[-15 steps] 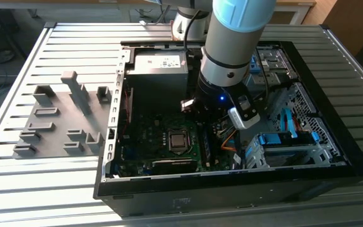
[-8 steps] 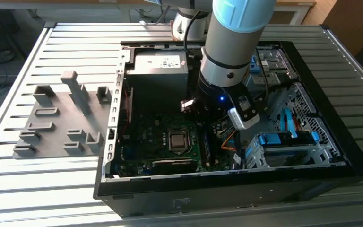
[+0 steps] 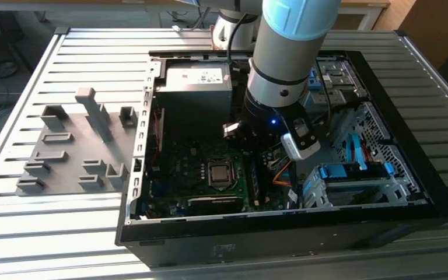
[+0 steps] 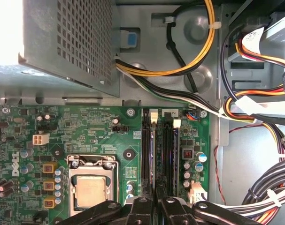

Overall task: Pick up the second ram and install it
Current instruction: 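Insert the second ram into the second slot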

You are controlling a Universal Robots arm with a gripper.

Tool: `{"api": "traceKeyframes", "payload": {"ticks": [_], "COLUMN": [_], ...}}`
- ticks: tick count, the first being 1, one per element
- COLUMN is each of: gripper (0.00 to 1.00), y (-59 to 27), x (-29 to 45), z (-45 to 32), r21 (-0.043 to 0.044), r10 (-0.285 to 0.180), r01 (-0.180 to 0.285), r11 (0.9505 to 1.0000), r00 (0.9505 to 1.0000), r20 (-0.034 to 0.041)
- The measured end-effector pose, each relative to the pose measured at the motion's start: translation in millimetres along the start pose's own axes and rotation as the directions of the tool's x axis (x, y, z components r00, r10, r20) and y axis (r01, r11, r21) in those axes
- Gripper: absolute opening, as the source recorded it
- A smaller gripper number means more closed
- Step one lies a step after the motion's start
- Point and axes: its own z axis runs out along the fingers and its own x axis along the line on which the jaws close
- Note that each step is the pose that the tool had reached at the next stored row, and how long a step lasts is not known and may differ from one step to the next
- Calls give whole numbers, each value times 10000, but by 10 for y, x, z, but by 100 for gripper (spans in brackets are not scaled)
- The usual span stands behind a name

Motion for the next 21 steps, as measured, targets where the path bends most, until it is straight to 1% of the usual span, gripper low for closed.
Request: {"api": "traceKeyframes", "payload": {"ticks": [15,21], "gripper": [14,14], "y": [2,4], "x": [-1,-2], "z": [0,19], "r21": [7,8], "r10": [15,-77], "r01": [-15,77], "r11": [10000,10000], "r00": [10000,10000], "r20": [0,2]}}
